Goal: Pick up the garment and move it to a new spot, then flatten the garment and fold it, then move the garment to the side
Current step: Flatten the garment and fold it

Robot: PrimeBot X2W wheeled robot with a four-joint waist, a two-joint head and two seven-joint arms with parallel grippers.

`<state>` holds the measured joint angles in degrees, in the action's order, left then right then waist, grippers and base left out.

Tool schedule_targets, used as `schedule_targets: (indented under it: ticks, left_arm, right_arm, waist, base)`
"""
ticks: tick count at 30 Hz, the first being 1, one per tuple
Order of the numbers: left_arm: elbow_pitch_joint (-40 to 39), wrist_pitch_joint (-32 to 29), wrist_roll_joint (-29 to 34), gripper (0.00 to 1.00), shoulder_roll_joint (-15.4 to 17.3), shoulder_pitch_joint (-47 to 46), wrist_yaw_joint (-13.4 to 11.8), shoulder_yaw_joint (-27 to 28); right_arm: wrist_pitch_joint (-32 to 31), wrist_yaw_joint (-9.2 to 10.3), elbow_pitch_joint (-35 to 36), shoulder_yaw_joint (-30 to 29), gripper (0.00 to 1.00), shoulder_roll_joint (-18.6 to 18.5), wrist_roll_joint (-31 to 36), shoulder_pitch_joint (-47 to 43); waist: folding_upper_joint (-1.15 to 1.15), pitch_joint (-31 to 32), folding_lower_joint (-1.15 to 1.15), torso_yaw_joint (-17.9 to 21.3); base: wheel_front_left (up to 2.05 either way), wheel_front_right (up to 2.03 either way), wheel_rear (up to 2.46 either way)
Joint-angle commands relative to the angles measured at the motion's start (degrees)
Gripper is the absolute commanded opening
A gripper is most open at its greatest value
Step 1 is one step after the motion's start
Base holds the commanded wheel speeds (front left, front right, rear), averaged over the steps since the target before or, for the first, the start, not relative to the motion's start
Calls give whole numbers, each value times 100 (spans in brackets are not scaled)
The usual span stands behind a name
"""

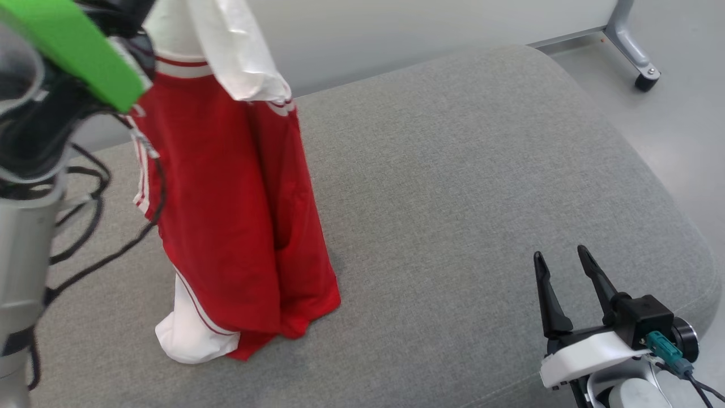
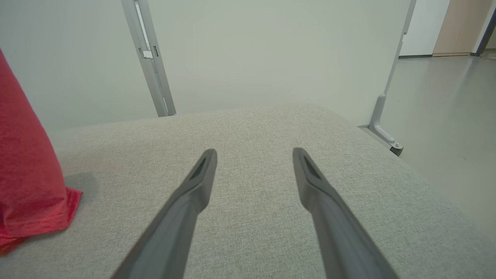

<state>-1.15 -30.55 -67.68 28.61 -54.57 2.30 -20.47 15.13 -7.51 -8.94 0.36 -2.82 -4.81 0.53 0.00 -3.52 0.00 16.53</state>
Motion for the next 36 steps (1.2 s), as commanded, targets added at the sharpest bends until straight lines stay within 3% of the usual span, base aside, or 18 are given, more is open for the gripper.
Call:
schedule_targets:
  ticks: [1,7,12,18,24,25,26,27,31,36]
  left_arm:
    - [167,106,129,0,-271,-147,92,-203]
    - [1121,623,704,0,-1346,-282,285,-1129]
    - [2176,1252,1347,0,-1977,-29,427,-1921]
    - [3171,1788,1660,0,-2319,201,515,-2662]
    - [3794,2312,1768,0,-2461,205,520,-3078]
    - [3947,2549,1841,45,-2514,197,522,-3270]
    - [4013,2645,1840,96,-2524,219,522,-3333]
    - [4075,2727,1832,100,-2523,234,522,-3402]
    - [4228,3144,1979,100,-2553,222,511,-3643]
    - [3937,3748,1764,100,-2566,532,283,-3735]
  right_arm:
    - [3,4,-12,63,100,-14,-34,103]
    - [3,4,-17,276,100,-13,-192,326]
    - [3,4,-24,440,100,-13,-389,411]
    - [3,3,-7,457,100,-8,-587,441]
    - [3,4,10,461,100,-9,-695,457]
    - [3,3,6,438,100,-10,-701,473]
    - [3,4,3,421,100,-10,-704,485]
    - [3,3,6,403,100,-11,-698,487]
    - [3,4,16,347,100,-12,-640,498]
    - [3,4,-2,267,100,-15,-567,392]
  waist:
    - [0,-125,0,171]
    - [0,-441,0,603]
    - [0,-703,0,1010]
    - [0,-1021,0,1336]
    - [0,-1174,0,1383]
    - [0,-1200,0,1360]
    - [0,-1205,0,1337]
    - [0,-1207,0,1301]
    - [0,-1166,0,1127]
    - [0,-1016,0,855]
  base:
    - [0,0,0]
    - [0,0,0]
    - [0,0,0]
    - [0,0,0]
    - [0,0,0]
    - [0,0,0]
    - [0,0,0]
    - [0,0,0]
    - [0,0,0]
    - [0,0,0]
